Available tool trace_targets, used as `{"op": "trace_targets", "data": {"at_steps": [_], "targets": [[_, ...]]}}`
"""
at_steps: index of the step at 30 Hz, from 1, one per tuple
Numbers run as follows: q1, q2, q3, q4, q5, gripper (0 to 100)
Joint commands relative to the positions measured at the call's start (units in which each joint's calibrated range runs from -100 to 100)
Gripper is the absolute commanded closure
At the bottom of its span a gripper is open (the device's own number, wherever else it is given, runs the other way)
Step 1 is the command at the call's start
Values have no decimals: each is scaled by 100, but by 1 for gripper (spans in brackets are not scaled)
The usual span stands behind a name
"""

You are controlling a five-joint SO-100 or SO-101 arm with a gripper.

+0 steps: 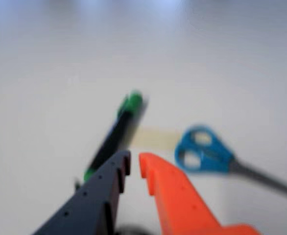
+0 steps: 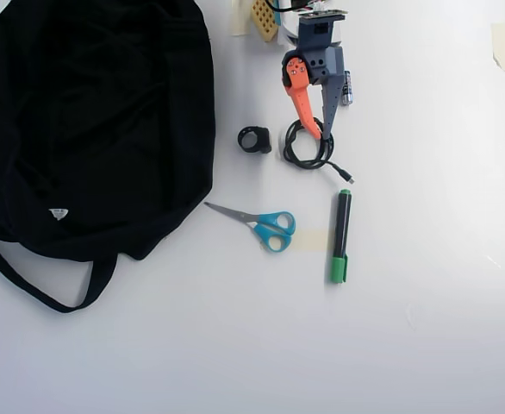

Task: Put the cable into the black bag

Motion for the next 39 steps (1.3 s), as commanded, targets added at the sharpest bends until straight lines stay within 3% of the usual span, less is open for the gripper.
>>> {"op": "trace_targets", "data": {"at_steps": [1,11,29,39], "targets": [[-28,1036,-1403,-265,0,98],[24,2961,-3748,-265,11,98],[46,4762,-5886,-144,21,98],[106,5492,-7854,1484,37,98]]}}
